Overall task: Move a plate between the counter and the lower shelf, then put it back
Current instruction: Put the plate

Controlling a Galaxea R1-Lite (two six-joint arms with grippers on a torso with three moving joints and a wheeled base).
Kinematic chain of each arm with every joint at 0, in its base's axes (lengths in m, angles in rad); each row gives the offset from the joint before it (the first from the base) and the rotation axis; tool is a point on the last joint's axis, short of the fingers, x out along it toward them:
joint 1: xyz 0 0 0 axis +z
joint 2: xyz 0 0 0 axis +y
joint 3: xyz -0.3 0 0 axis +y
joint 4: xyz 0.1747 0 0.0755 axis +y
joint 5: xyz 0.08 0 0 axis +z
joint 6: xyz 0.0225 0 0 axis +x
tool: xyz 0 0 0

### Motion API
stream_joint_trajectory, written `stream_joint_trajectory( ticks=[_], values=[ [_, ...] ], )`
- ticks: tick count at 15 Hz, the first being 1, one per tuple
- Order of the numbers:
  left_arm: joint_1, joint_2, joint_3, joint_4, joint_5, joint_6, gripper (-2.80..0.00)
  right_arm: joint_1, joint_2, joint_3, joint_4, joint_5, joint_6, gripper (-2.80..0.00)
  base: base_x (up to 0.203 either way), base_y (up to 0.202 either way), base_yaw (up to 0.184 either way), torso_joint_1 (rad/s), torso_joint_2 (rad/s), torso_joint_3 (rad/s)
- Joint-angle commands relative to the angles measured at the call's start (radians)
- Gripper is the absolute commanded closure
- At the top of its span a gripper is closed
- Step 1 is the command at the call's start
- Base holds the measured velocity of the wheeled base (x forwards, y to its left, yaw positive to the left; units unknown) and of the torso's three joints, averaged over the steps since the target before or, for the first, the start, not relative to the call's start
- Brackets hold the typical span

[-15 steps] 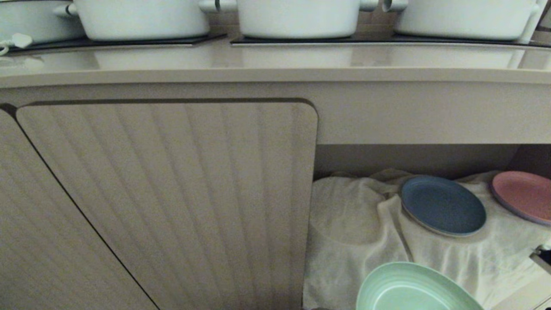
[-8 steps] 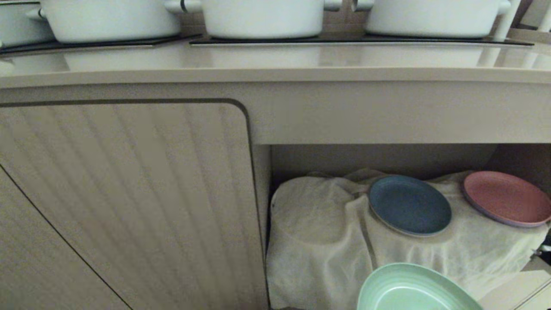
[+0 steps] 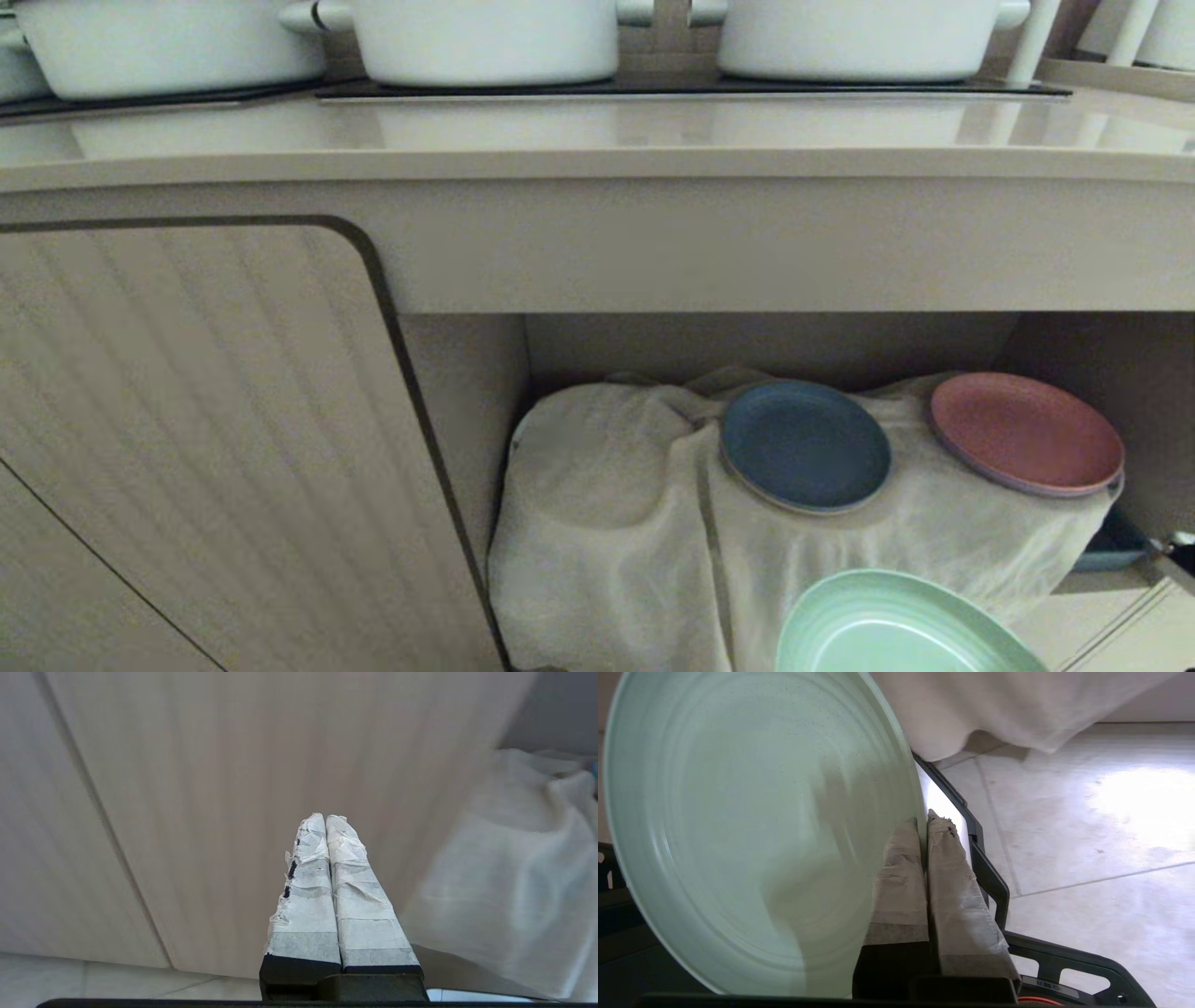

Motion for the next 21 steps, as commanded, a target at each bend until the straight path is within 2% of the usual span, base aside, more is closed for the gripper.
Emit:
stream_joint_trajectory(
  ticks=[1, 16, 21],
  values=[
    [0.000, 0.000, -0.001, -0.001, -0.001, -0.001, 0.00, 0.000, 0.003, -0.002, 0.000, 0.002, 0.002, 0.00, 0.000, -0.190, 0.002, 0.002, 0.00, 0.002],
    [0.000, 0.000, 0.000, 0.000, 0.002, -0.001, 0.00, 0.000, 0.000, 0.000, 0.002, 0.002, 0.002, 0.00, 0.000, -0.192, 0.001, 0.002, 0.00, 0.002],
    [0.000, 0.000, 0.000, 0.000, 0.002, -0.001, 0.00, 0.000, -0.001, -0.001, 0.002, 0.002, 0.002, 0.00, 0.000, -0.021, 0.000, 0.001, 0.00, 0.002]
  ],
)
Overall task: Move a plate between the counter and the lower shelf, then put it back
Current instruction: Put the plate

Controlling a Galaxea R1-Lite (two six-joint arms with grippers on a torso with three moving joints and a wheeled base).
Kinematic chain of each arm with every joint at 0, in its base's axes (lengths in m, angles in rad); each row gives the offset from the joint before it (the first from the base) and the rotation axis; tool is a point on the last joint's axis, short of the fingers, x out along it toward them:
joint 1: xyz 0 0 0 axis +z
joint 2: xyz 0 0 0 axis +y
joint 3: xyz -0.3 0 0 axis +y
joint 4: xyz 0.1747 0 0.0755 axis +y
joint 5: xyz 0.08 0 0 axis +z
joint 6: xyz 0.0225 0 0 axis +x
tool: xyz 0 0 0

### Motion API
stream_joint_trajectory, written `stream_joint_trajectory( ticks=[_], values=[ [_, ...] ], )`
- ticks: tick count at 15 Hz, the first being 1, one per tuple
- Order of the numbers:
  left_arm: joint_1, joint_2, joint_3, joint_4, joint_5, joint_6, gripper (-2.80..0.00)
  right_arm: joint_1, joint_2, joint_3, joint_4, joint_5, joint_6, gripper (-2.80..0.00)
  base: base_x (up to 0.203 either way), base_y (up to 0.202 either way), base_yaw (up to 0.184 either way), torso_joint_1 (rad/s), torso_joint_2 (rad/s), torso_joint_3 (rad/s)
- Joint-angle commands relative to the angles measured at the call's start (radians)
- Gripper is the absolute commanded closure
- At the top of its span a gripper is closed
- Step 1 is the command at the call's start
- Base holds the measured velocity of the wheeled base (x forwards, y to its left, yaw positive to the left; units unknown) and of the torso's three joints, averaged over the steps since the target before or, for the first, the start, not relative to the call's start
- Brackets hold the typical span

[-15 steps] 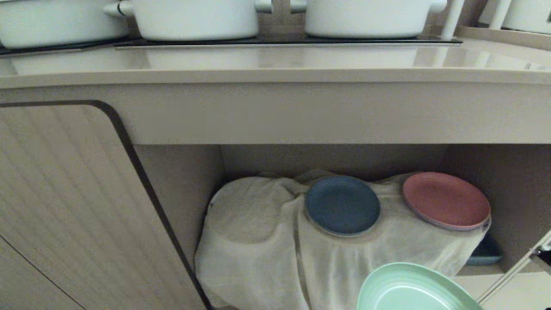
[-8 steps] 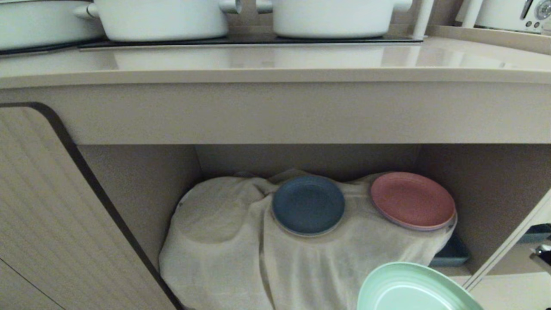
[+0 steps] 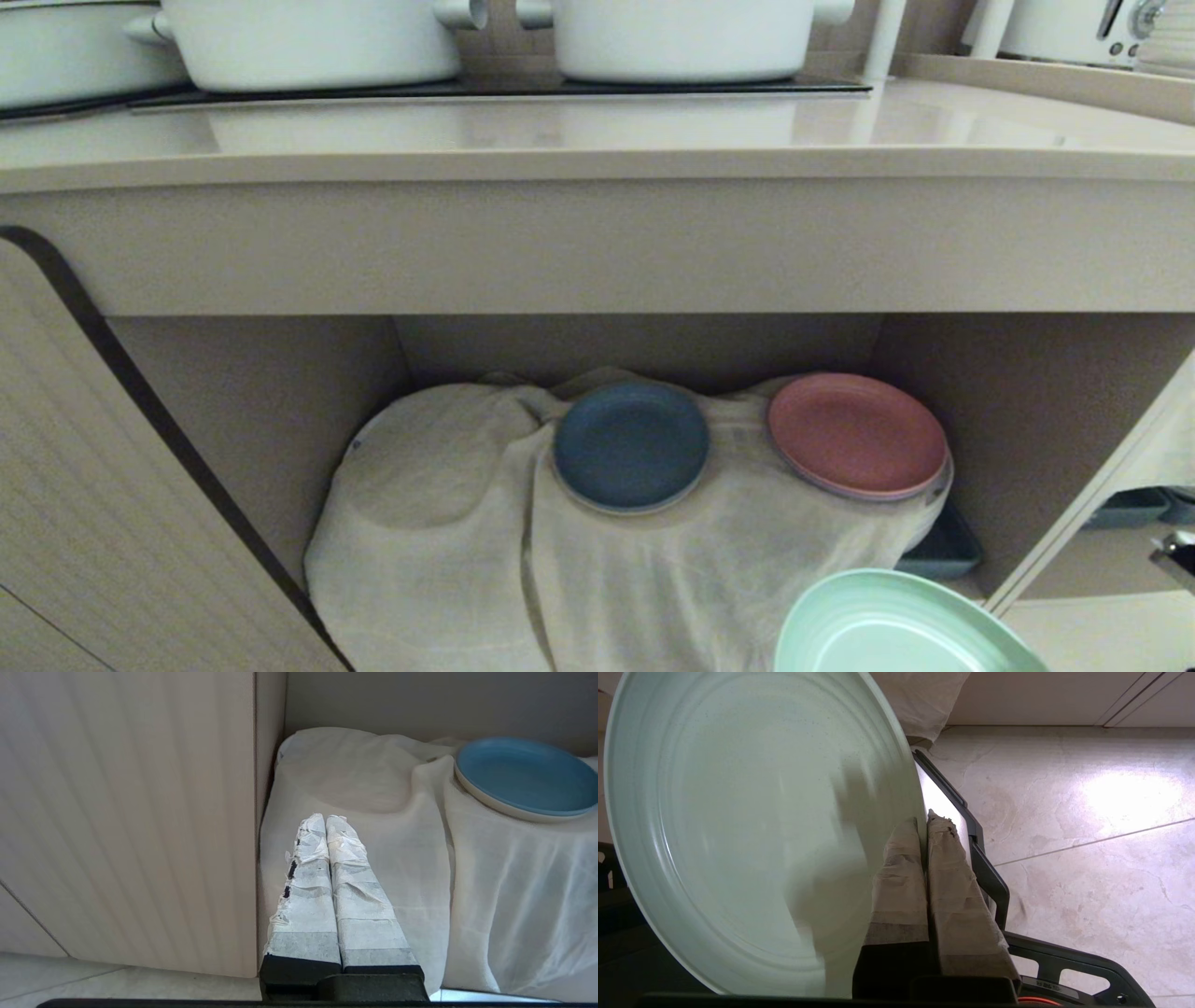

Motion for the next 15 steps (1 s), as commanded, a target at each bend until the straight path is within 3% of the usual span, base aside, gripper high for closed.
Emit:
stream_joint_trajectory(
  ticks=[1, 15],
  values=[
    [0.000, 0.000, -0.001, 0.000, 0.000, -0.001, 0.00, 0.000, -0.002, 0.001, 0.002, 0.002, 0.002, 0.00, 0.000, 0.000, 0.000, 0.000, 0.00, 0.000],
    [0.000, 0.000, 0.000, 0.000, 0.000, -0.001, 0.00, 0.000, -0.050, 0.015, 0.003, 0.002, 0.029, 0.00, 0.000, 0.000, 0.000, 0.000, 0.00, 0.000]
  ],
)
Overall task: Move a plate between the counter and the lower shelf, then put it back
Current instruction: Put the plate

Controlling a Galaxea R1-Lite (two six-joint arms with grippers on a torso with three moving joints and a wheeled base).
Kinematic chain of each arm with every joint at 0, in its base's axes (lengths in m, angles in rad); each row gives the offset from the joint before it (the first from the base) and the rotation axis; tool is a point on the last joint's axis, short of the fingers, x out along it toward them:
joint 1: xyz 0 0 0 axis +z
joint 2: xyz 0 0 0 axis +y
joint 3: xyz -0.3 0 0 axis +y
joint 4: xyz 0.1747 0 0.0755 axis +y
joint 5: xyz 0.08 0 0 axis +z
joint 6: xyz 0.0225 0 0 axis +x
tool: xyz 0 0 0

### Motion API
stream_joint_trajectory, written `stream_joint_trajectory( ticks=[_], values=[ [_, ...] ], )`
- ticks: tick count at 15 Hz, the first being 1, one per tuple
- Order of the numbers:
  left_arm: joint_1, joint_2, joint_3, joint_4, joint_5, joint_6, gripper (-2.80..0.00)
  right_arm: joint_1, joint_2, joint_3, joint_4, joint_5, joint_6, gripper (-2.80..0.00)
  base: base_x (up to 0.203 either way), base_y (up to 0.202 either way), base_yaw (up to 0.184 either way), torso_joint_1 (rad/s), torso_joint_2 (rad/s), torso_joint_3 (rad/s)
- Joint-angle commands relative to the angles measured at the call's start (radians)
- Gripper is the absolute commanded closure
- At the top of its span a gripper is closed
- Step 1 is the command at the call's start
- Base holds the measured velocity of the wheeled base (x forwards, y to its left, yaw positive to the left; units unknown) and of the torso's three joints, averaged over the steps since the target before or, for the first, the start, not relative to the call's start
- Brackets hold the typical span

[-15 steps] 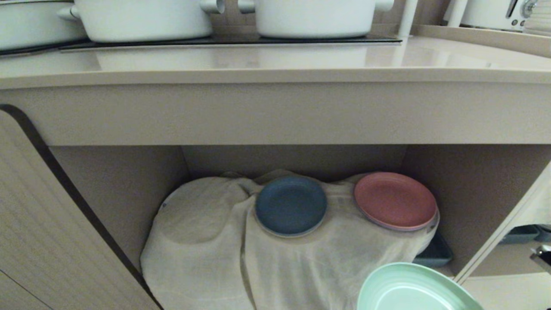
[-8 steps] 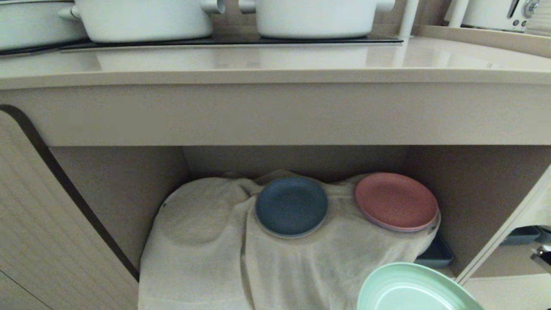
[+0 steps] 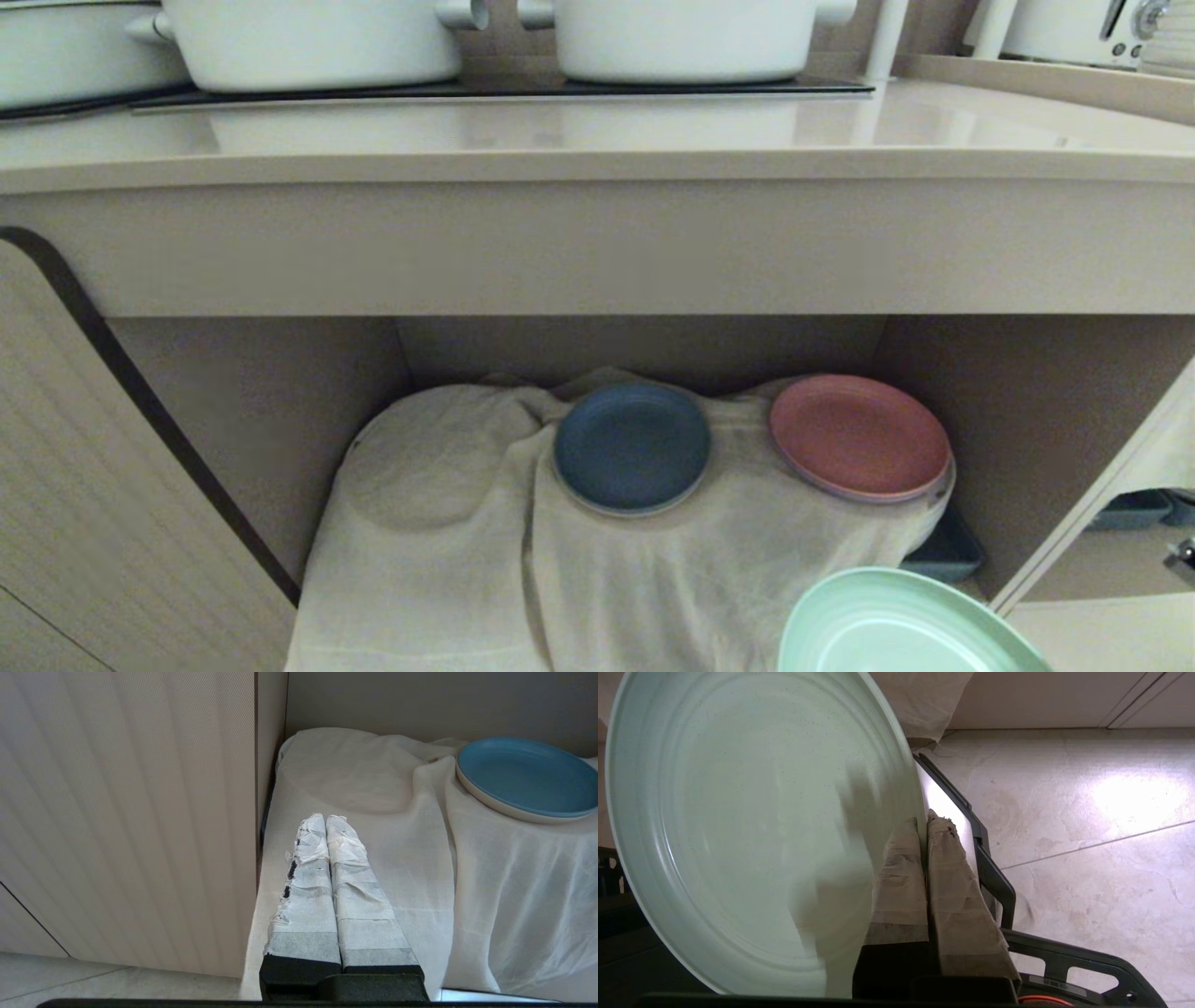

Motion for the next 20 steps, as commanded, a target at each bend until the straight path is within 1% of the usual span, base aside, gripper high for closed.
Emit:
stream_joint_trajectory(
  ticks=[1, 20],
  values=[
    [0.000, 0.000, 0.000, 0.000, 0.001, -0.001, 0.00, 0.000, -0.015, 0.003, 0.001, 0.001, 0.004, 0.00, 0.000, 0.000, 0.000, 0.000, 0.00, 0.000],
    [0.000, 0.000, 0.000, 0.000, 0.001, -0.001, 0.00, 0.003, -0.017, 0.006, 0.001, 0.001, 0.002, 0.00, 0.000, 0.000, 0.000, 0.000, 0.00, 0.000]
  ],
)
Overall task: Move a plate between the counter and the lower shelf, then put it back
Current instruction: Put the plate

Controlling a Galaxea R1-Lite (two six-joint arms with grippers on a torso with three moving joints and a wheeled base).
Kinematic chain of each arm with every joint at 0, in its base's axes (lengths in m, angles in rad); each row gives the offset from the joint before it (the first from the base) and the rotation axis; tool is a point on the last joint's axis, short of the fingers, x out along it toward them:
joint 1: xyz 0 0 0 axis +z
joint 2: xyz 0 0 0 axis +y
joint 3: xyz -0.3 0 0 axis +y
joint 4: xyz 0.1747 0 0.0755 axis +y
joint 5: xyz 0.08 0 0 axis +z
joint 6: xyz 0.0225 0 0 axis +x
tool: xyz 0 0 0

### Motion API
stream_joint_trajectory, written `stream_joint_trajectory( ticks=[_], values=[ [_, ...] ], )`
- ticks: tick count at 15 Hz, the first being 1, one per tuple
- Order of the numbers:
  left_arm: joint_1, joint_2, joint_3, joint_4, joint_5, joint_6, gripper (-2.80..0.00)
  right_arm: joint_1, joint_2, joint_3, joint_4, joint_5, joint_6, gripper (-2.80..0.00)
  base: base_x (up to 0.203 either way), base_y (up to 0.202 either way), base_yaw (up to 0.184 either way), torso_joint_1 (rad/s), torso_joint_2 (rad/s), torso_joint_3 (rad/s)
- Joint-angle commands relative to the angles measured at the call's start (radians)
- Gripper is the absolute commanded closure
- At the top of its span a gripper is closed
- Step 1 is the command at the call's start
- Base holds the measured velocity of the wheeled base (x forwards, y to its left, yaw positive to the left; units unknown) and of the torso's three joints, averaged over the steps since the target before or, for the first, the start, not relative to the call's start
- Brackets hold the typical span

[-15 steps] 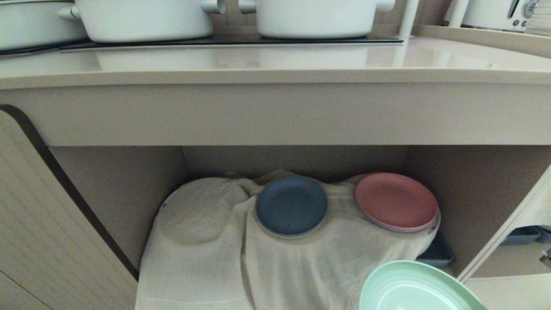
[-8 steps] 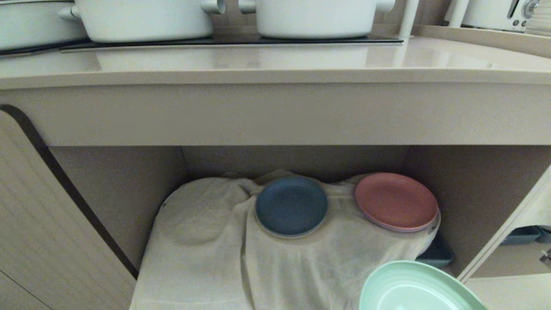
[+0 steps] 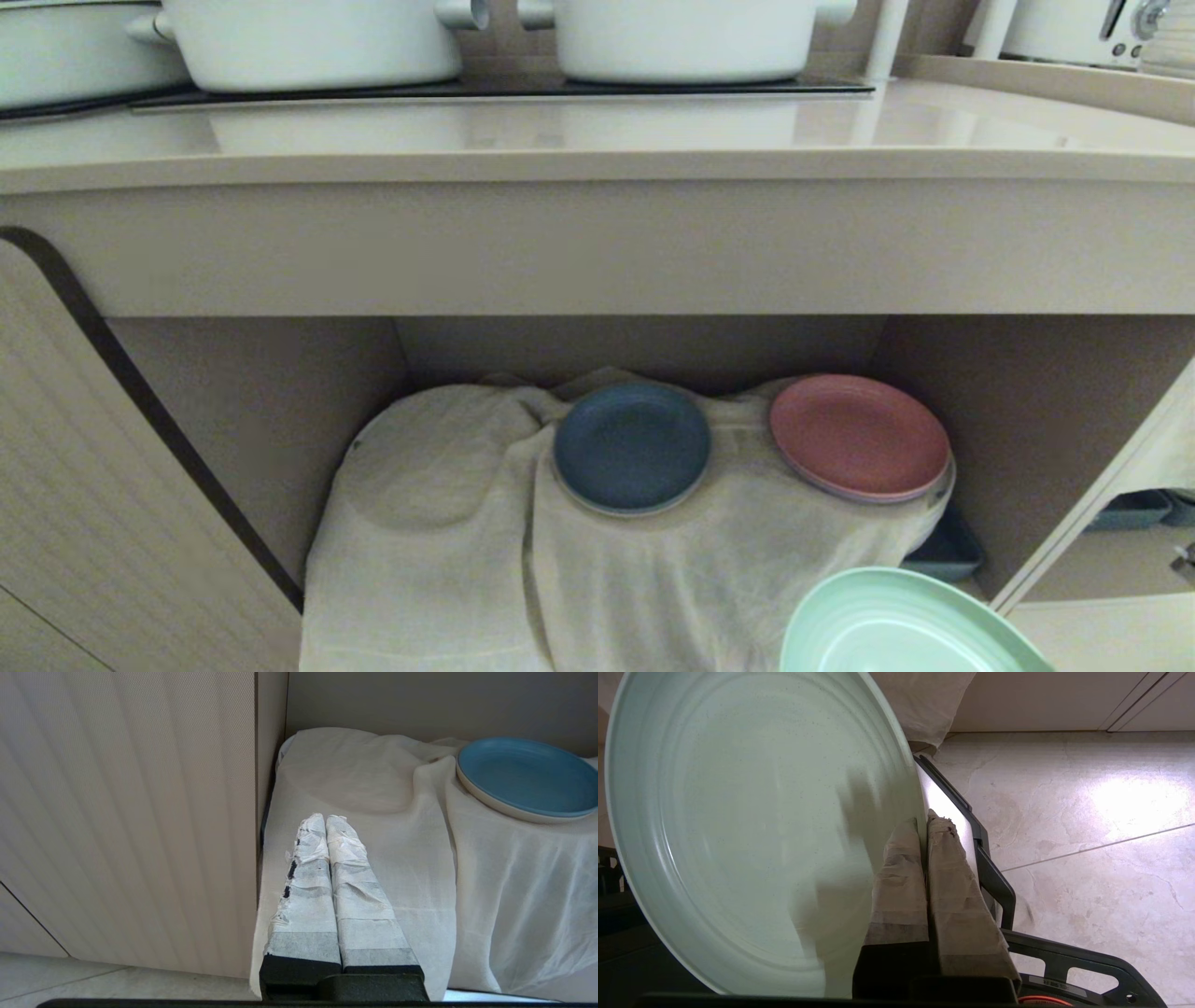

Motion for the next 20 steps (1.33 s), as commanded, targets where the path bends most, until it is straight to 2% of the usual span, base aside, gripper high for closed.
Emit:
stream_joint_trajectory(
  ticks=[1, 9, 14, 20],
  values=[
    [0.000, 0.000, 0.000, 0.000, 0.001, -0.001, 0.00, 0.001, 0.000, 0.001, 0.001, 0.002, 0.002, 0.00, 0.000, 0.000, 0.000, 0.000, 0.00, 0.000],
    [0.000, 0.000, -0.001, 0.000, 0.001, -0.001, 0.00, 0.001, -0.003, 0.010, 0.000, 0.002, 0.000, 0.00, 0.000, 0.000, 0.000, 0.000, 0.00, 0.000],
    [0.000, 0.000, -0.001, 0.000, 0.001, -0.001, 0.00, 0.001, -0.003, 0.007, 0.000, 0.019, 0.000, 0.00, 0.000, 0.000, 0.000, 0.174, -0.11, -0.118],
    [0.000, 0.000, -0.001, 0.000, 0.001, -0.001, 0.00, 0.001, -0.003, 0.007, 0.000, 0.020, 0.000, 0.00, 0.000, 0.000, 0.000, 0.180, -0.51, -0.188]
  ],
)
